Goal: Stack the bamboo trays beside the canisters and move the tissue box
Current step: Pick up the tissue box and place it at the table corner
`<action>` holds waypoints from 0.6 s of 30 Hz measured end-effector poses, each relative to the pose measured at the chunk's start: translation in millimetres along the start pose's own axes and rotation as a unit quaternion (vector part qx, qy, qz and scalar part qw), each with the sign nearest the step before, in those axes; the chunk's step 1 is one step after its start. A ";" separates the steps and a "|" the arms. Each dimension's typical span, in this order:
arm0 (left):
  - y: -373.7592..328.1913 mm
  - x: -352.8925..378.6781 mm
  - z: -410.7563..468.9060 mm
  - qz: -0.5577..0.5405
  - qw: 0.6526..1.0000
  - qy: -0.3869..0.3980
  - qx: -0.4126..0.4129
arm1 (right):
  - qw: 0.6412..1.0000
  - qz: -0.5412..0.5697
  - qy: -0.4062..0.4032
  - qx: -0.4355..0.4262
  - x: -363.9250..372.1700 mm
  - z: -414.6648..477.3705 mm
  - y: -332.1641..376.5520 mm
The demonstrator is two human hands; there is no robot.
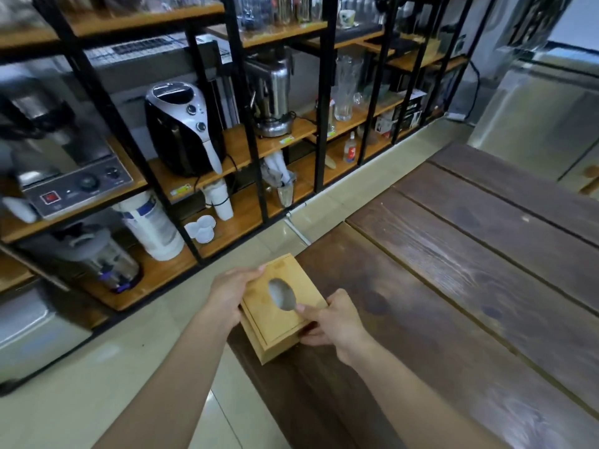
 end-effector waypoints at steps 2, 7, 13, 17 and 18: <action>4.9 -11.1 -0.9 -0.012 1.000 -0.007 -0.005 | 1.000 -0.005 0.006 0.001 9.3 2.8 -3.6; 19.2 -25.1 -4.8 -0.019 1.000 -0.008 -0.008 | 0.999 -0.042 0.004 0.005 19.5 6.1 -8.9; 21.9 -32.2 -11.1 -0.023 0.999 -0.025 0.004 | 0.996 -0.089 0.000 0.000 24.2 2.0 3.4; 14.8 -31.2 -11.2 0.045 0.998 -0.034 0.018 | 0.984 -0.176 0.003 0.016 22.4 -3.2 6.5; 11.4 -32.7 -10.2 0.072 0.996 -0.039 0.030 | 0.979 -0.201 0.003 0.022 20.2 -3.5 6.8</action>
Point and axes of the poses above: each hand's wrist, its own z-axis towards the middle knuckle, its own x-axis out of the palm, y = z × x, the point moved 10 cm from there along z, towards the middle knuckle, and after that the axes turned 11 degrees about y, right-handed, at the moved point
